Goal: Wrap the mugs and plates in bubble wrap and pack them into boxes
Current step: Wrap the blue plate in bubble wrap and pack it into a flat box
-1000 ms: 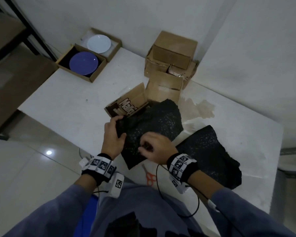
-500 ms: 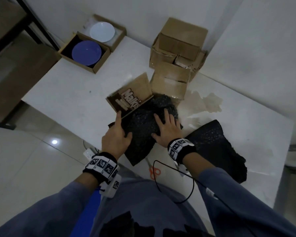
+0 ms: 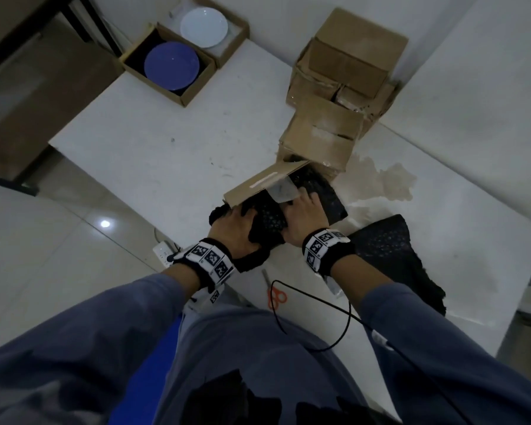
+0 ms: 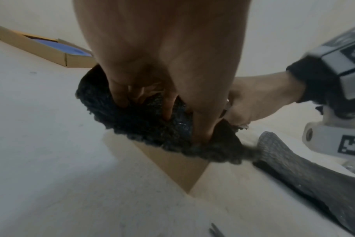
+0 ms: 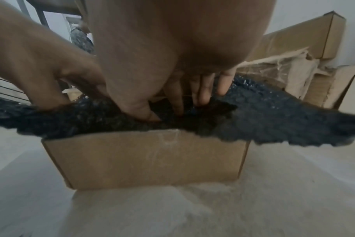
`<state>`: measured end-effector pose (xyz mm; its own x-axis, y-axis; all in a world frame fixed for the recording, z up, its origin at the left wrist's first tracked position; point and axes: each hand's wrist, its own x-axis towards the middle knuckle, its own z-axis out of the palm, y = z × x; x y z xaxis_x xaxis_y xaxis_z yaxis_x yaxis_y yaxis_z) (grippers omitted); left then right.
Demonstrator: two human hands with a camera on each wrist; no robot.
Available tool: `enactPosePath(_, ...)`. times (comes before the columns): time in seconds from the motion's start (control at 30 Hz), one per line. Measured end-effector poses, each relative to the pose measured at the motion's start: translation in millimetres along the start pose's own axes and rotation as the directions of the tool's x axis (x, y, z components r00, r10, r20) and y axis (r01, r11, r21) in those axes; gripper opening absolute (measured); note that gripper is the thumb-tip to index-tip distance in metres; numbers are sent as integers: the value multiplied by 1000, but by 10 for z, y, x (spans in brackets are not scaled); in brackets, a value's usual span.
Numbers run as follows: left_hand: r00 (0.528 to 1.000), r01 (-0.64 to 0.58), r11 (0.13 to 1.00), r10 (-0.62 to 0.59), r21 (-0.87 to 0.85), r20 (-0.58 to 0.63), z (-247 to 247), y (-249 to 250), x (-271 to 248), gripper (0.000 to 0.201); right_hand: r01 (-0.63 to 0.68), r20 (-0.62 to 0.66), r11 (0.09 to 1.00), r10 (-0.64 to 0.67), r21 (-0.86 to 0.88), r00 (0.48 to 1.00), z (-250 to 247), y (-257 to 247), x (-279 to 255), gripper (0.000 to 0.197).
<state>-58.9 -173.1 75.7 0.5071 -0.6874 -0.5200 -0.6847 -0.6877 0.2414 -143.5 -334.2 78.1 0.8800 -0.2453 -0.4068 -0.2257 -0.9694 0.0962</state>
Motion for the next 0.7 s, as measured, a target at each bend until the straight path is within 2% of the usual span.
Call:
enactPosePath(0.1,999,37,998,-35,49,-26,-21,46,37,91,21,25,999,-20,-34,999,-54,86,52,71)
enactPosePath(0.23,994,105,994,-103,37,-46,11,133,106,95,1,39,992,4,-127,999,-118,84,141,63)
enactPosePath(0.37,993,112,987,-105,116,-62,7,153,150,98,-10,85,988,23,-152,996,-102,36,249,70)
enactPosePath(0.47,996,89,968,-90,236,-7,-41,63,223,110,-6,132,994,21,-113,991,-104,19,300,72)
enactPosePath(0.6,1000,-9,937,1,350,23,-131,-34,308,128,-40,194,999,38,10,980,-42,-34,255,86)
enactPosePath(0.7,998,-56,914,53,402,19,-138,-76,323,132,-32,186,998,23,49,982,-13,-26,251,81)
